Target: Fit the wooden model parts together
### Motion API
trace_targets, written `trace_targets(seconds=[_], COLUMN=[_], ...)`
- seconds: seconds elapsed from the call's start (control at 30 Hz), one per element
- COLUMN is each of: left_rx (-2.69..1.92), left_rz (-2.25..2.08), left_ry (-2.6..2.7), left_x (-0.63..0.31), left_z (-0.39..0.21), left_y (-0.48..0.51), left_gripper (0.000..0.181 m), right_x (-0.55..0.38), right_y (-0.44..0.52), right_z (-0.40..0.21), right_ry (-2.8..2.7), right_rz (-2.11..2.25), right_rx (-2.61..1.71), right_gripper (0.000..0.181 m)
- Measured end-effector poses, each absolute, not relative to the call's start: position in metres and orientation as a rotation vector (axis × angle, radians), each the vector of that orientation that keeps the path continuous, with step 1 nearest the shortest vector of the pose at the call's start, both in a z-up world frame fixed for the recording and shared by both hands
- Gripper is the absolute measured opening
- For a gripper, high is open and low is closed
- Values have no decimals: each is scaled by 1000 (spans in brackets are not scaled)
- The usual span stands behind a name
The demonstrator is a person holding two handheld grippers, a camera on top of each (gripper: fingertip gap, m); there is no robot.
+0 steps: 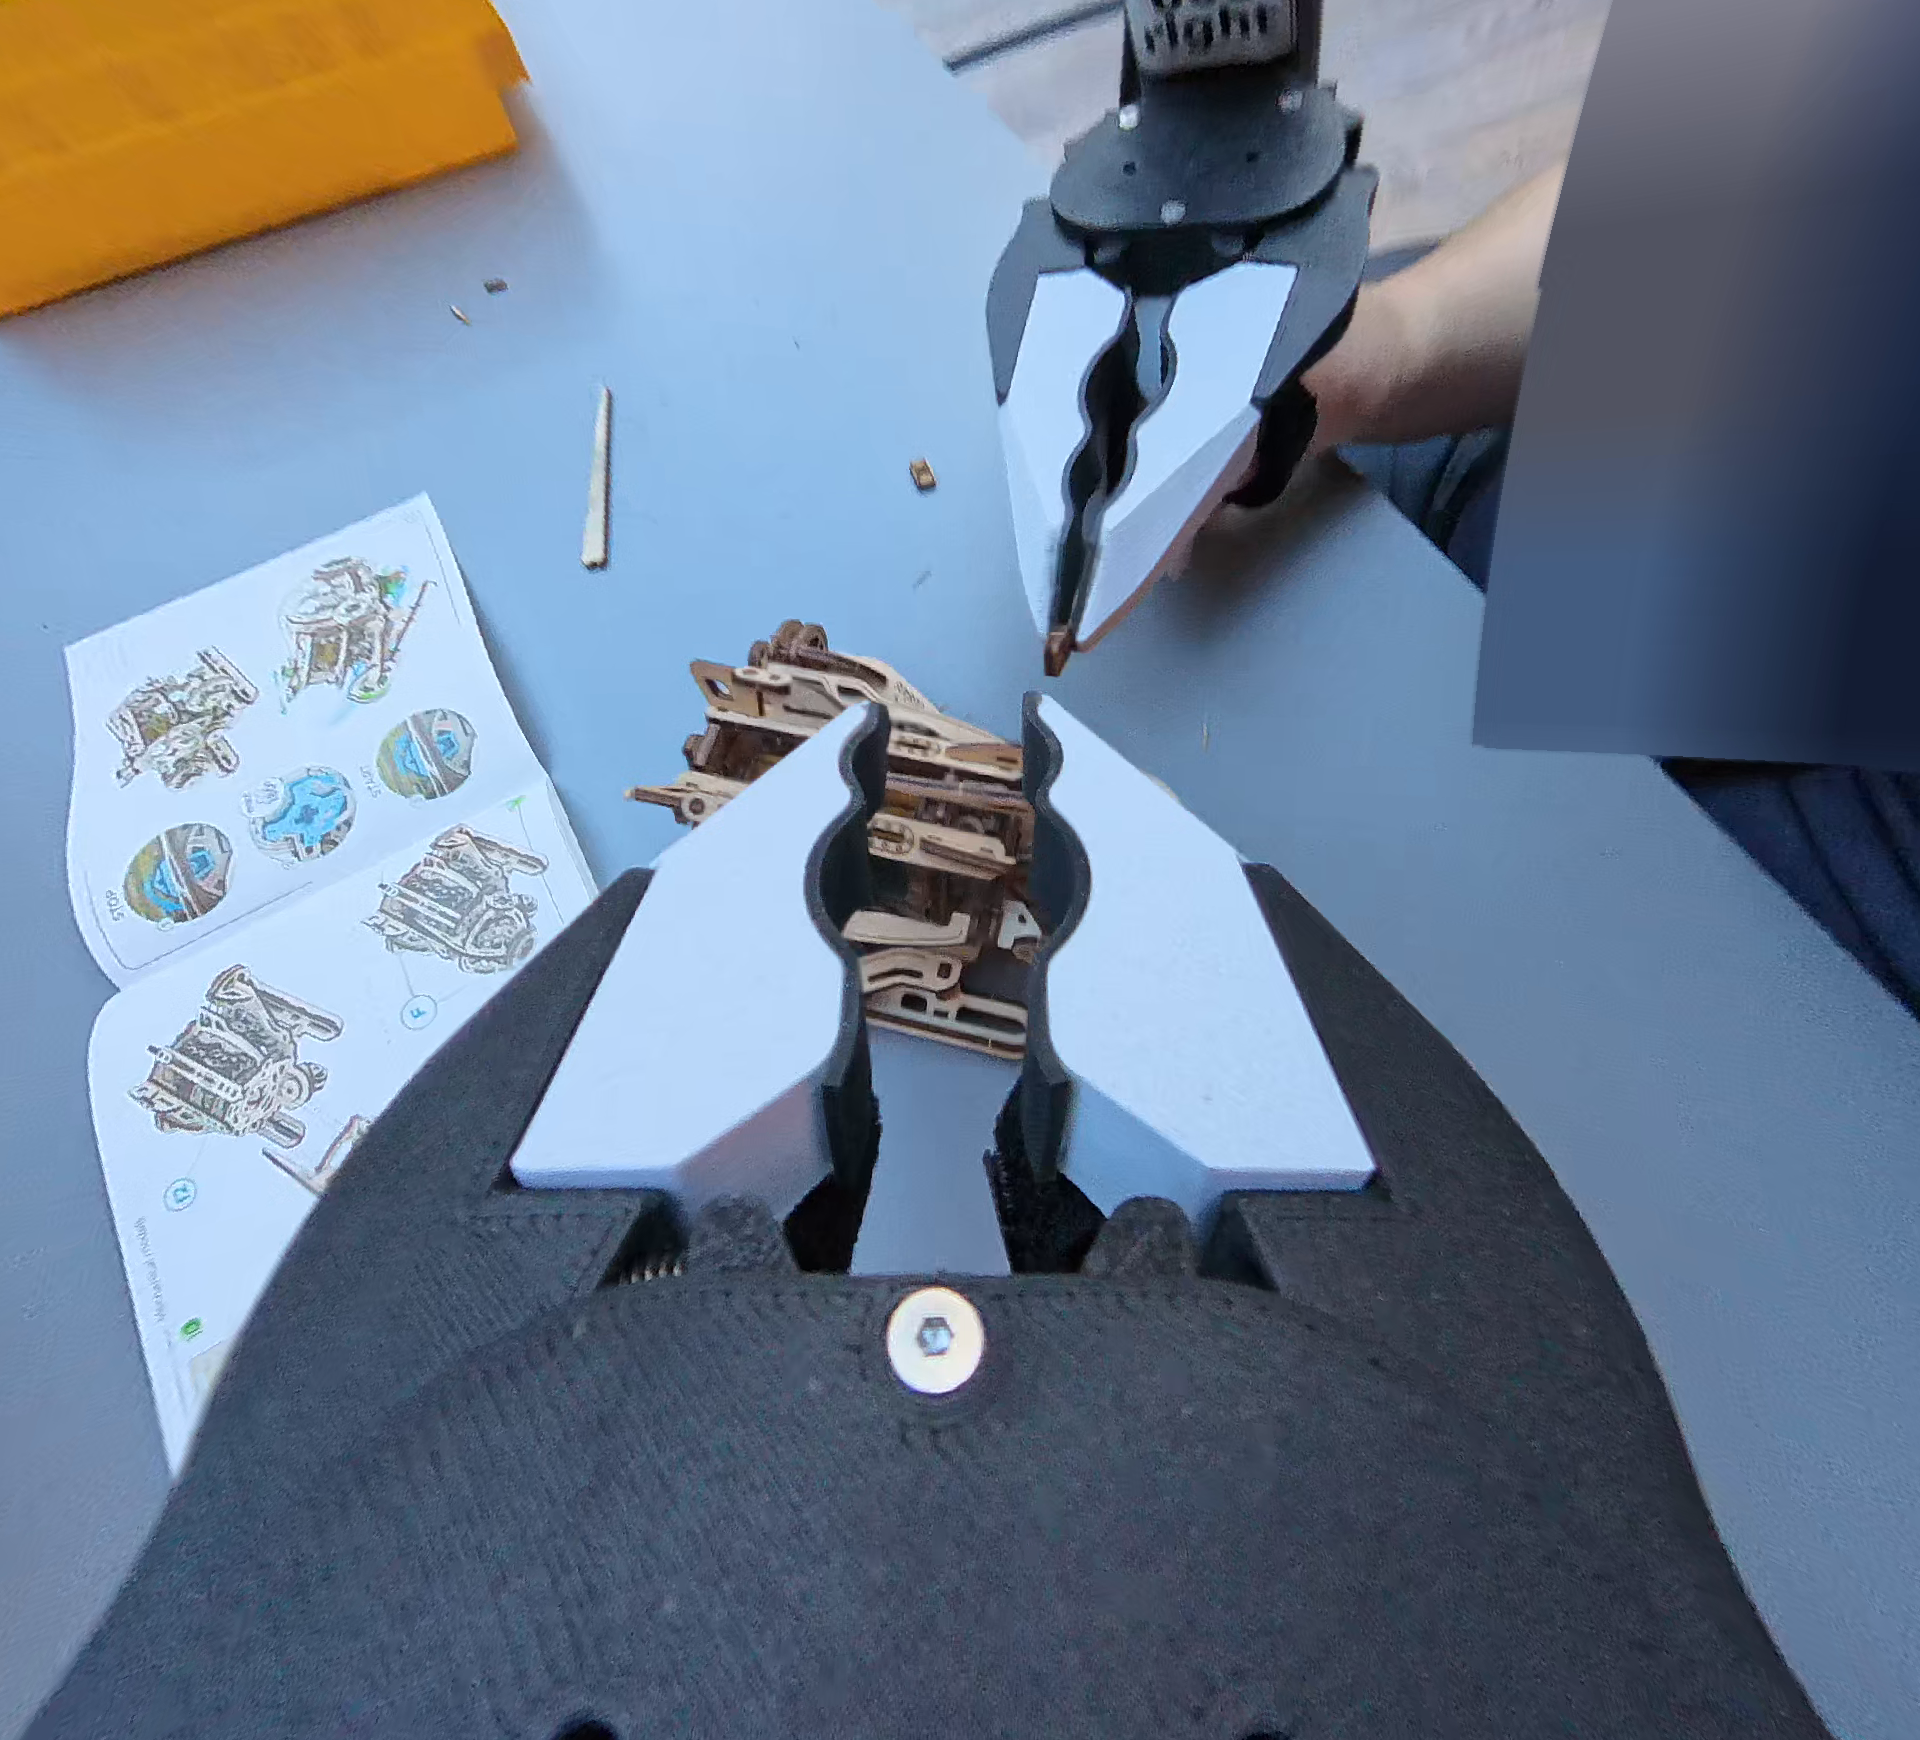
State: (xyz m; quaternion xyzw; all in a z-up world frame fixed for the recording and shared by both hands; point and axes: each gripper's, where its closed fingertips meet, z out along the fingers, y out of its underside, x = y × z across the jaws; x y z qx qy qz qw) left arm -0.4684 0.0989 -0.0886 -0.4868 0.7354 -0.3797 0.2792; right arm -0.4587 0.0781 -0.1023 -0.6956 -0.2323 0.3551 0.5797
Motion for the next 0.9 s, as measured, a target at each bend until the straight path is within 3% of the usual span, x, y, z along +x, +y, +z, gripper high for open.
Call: trace_targets(seconds=[0.3, 0.43, 0.63, 0.77, 0.9], left_rx=[-1327, -1364, -1283, -1290, -1263], left_rz=[-1388, -1434, -1529, -1645, -1689], left_ry=[1601, 1393, 1102, 1125, 1105], left_x=[-463, -460, -464, -464, -463], left_z=[-39, -35, -18, -19, -18], left_y=[73, 55, 42, 31, 29], left_gripper=[26, 36, 5, 17, 2], right_x=[-452, -455, -463, -466, -470], right_y=[62, 55, 40, 36, 33], right_z=[-62, -41, -21, -20, -23], right_ry=[-365, -298, -298, -332, -366], right_rz=[1197, 1376, 1457, 1411, 1354], right_rx=[-1439, -1324, -1194, -1201, -1215], right_gripper=[1, 1, 1, 1, 1])
